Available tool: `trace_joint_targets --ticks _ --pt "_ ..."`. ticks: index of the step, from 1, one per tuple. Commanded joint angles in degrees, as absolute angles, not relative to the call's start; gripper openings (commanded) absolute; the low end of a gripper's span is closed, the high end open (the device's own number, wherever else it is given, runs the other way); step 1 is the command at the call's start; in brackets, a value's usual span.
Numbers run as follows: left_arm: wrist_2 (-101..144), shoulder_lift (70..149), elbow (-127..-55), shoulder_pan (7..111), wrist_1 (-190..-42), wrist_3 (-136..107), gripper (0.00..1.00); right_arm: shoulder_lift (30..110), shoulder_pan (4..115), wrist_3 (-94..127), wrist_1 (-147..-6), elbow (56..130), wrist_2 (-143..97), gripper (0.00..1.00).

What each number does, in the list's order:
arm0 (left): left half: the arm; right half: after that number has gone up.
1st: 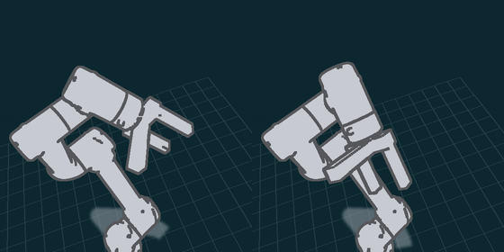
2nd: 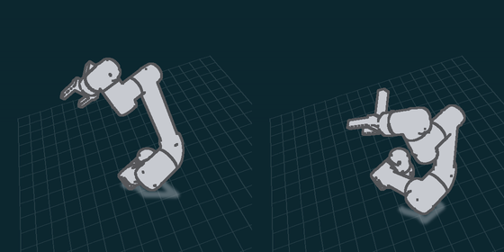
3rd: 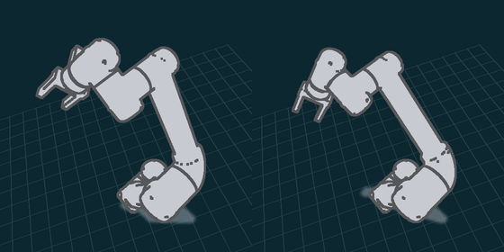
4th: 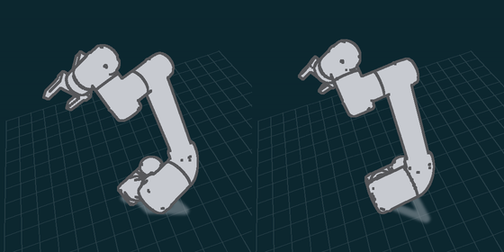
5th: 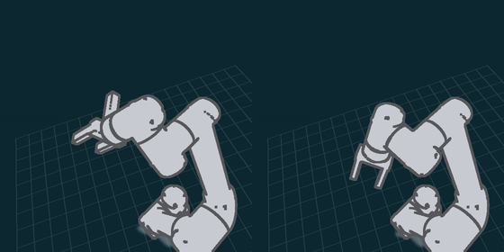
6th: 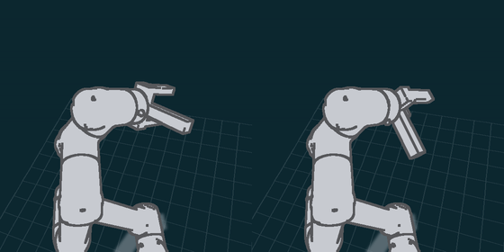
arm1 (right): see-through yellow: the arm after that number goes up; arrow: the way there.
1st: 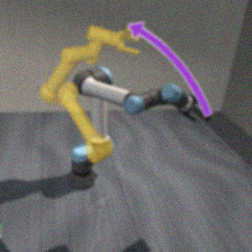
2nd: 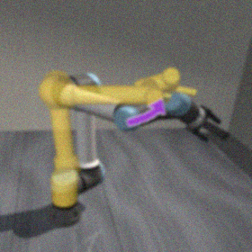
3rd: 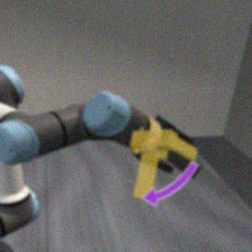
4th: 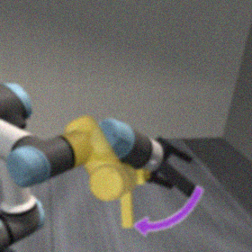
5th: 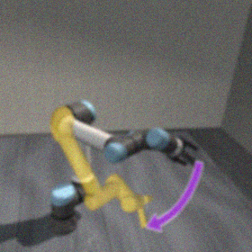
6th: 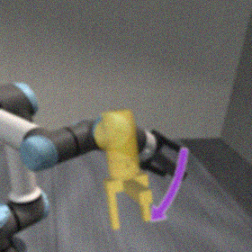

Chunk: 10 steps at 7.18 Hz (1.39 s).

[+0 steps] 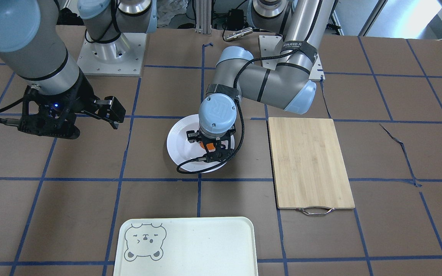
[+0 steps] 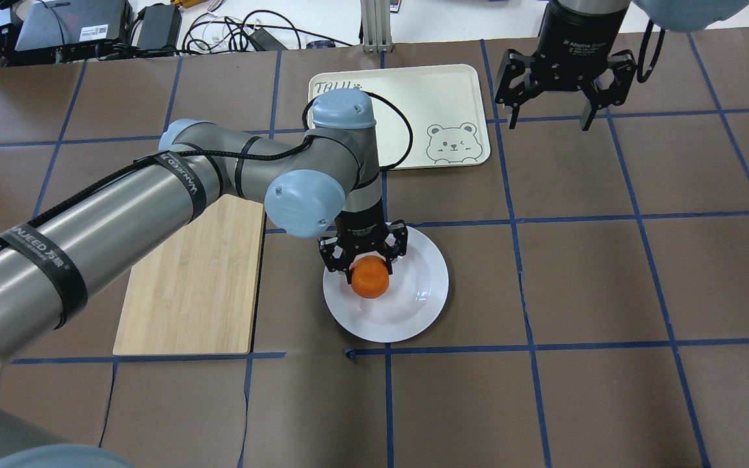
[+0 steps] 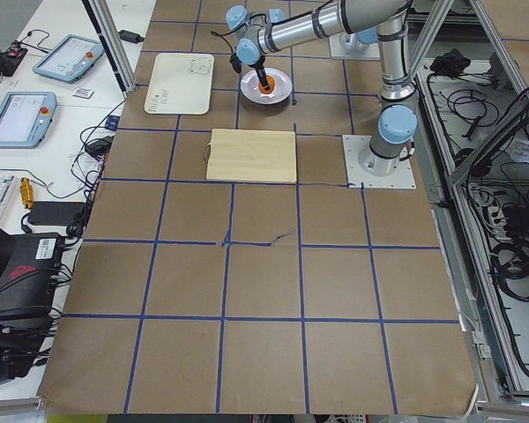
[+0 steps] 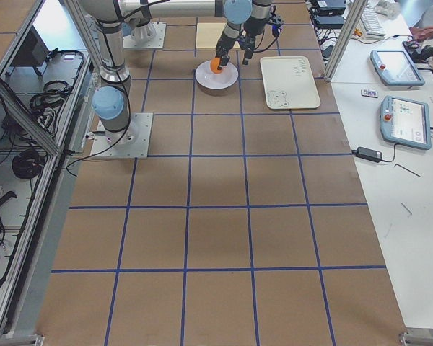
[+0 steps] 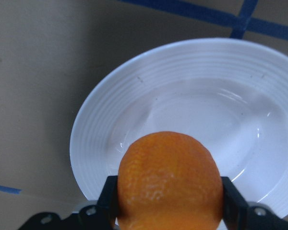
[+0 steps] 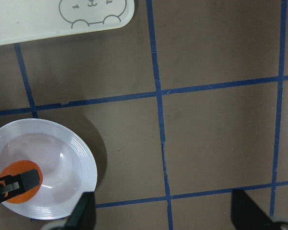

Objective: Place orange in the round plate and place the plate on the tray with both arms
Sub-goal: 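Carry the orange with the left gripper onto the white plate, then open the left gripper and raise it back toward its start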

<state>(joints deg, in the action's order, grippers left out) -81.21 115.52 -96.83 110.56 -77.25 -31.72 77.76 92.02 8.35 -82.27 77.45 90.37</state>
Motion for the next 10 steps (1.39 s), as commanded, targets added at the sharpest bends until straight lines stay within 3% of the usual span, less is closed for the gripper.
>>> trace_joint_targets --ticks 1,6,10 --pt "-81.39 114.36 -97.3 110.22 -74.45 -31.29 1.0 77.52 92.02 8.35 -82.27 77.43 90.35 1.0" --pt "-86.92 106.01 -83.52 95.84 -88.14 -11.47 1.0 75.94 91.41 7.21 -82.27 77.52 91.13 1.0" --pt "-91.58 96.43 -83.32 95.45 -84.92 -10.55 1.0 74.1 91.32 6.24 -82.35 77.95 90.0 1.0"
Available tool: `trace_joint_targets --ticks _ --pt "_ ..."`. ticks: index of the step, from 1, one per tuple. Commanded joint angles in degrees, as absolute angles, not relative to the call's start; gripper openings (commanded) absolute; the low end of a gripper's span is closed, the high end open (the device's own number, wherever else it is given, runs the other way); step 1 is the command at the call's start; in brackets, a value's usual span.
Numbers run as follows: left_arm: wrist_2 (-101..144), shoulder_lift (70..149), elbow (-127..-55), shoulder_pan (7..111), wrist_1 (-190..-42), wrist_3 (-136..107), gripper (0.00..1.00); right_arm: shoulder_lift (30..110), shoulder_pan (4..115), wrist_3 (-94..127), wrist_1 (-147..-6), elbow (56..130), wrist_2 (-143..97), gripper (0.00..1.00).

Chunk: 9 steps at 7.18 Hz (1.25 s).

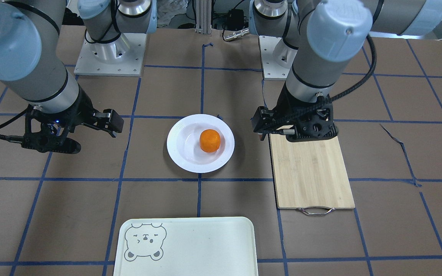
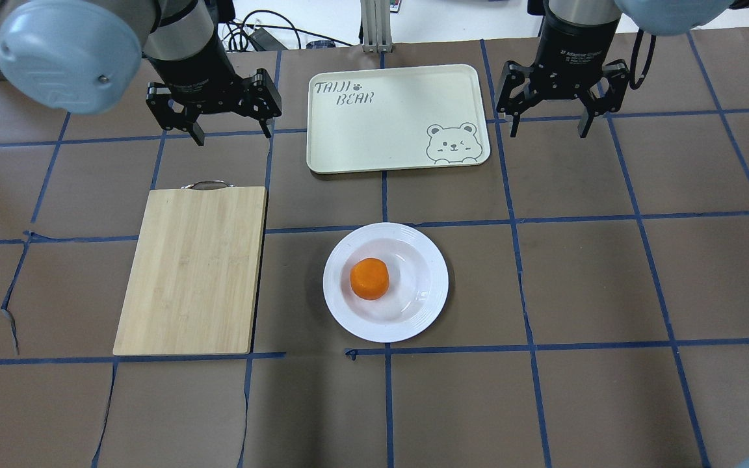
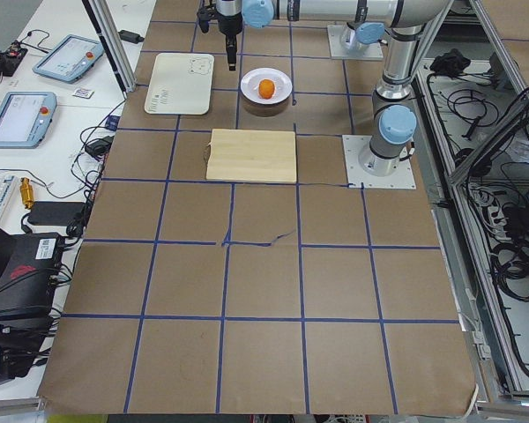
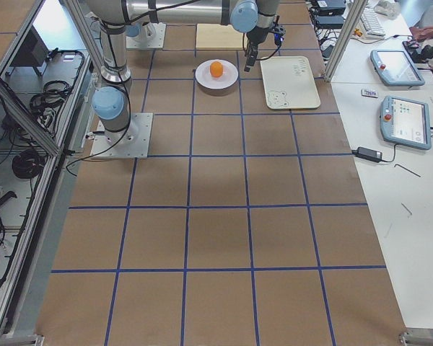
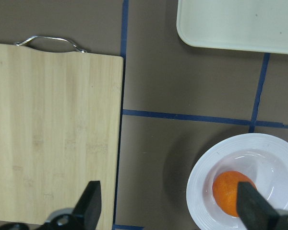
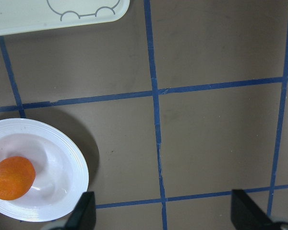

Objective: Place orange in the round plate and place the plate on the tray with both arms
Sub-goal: 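Open the left gripper and raise it back toward its start, then move the right gripper to the plate rim and grip the rim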

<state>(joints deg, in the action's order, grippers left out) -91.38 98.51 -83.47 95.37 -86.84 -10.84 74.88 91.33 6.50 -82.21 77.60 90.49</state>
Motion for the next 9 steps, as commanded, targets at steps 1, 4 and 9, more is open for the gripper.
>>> trace_joint_targets --ticks 1,4,9 --pt "-91.67 95.02 -83.93 95.62 -81.42 -9.33 1.0 73.66 91.32 6.33 -85.66 80.4 89.91 1.0" --pt "-91.76 93.34 -84.9 95.71 -81.56 -8.44 1.0 73.83 91.32 6.94 -108.12 94.79 79.15 1.0" --pt "-91.41 92.47 -86.82 95.45 -81.74 -8.44 1.0 73.83 91.5 7.03 -119.24 107.03 76.99 1.0"
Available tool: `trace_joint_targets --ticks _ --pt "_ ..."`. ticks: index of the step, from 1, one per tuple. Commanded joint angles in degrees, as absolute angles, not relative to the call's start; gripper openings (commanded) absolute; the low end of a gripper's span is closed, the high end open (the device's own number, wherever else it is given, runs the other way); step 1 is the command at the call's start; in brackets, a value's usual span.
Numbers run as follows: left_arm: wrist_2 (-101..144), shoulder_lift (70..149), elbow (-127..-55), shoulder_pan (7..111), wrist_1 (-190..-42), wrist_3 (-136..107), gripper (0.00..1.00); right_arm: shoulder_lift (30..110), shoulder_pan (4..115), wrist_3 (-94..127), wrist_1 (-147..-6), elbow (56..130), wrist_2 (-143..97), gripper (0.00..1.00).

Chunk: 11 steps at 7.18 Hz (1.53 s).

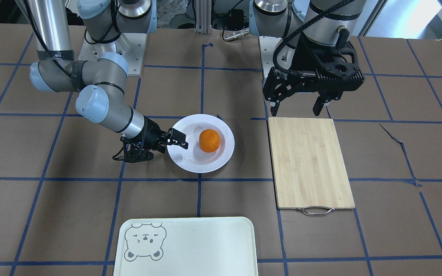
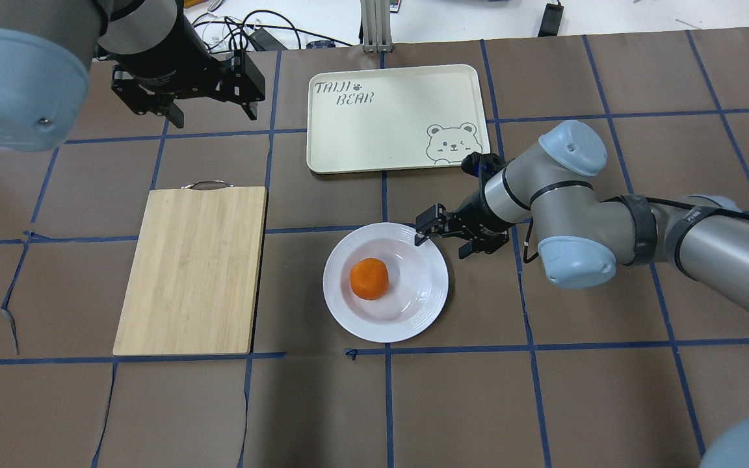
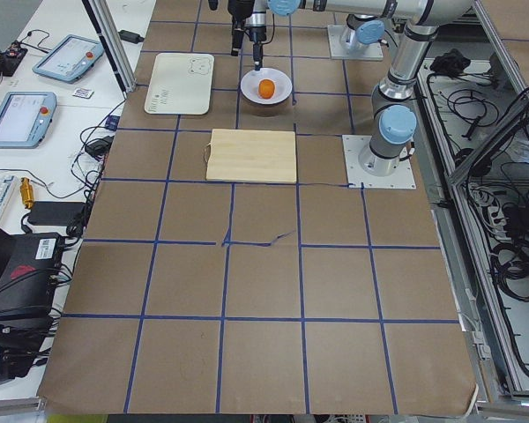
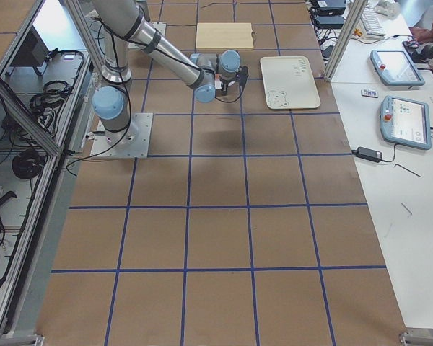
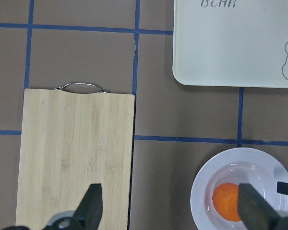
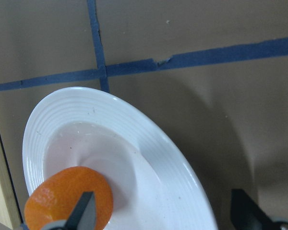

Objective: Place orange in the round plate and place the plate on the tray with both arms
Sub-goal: 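Move the right gripper to the plate rim and grip the rim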

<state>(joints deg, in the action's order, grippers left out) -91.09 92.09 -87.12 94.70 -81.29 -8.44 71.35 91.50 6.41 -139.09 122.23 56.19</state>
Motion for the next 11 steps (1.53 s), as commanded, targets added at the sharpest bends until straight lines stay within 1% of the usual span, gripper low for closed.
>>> trace_joint_targets --ticks 1,3,4,5,7,8,9,10,11 --pt "-91.05 92.2 -87.01 94.57 -81.21 -8.44 1.0 68.3 91.49 6.33 -142.72 122.69 55.63 1.0" --pt "-91.14 91.85 -87.36 94.22 -81.21 -8.35 1.0 68.29 91.93 6.33 -143.43 122.87 55.63 1.0" --pt "-91.06 91.85 -87.28 94.04 -81.21 -8.35 1.0 68.29 92.19 6.42 -144.83 122.87 55.72 0.99" --pt "-91.05 91.93 -87.28 94.04 -81.21 -8.35 1.0 68.29 92.2 6.68 -145.63 122.78 55.9 0.95" --pt "-90.97 91.85 -87.1 93.35 -81.21 -8.35 1.0 68.38 93.68 6.86 -145.81 122.7 55.72 0.94" --pt "-91.05 91.85 -87.27 92.9 -81.21 -8.35 1.0 68.38 94.82 6.94 -146.94 122.52 55.2 0.92" --pt "-91.05 91.93 -87.36 92.73 -81.21 -8.26 1.0 68.29 95.01 7.03 -147.74 122.61 55.2 0.87" --pt "-91.05 91.85 -87.36 92.81 -81.3 -8.26 1.0 68.29 95.01 6.34 -147.83 122.61 55.28 0.72" --pt "-91.05 91.85 -87.36 92.81 -81.21 -8.26 1.0 68.29 95.01 6.15 -147.83 122.69 55.37 0.53"
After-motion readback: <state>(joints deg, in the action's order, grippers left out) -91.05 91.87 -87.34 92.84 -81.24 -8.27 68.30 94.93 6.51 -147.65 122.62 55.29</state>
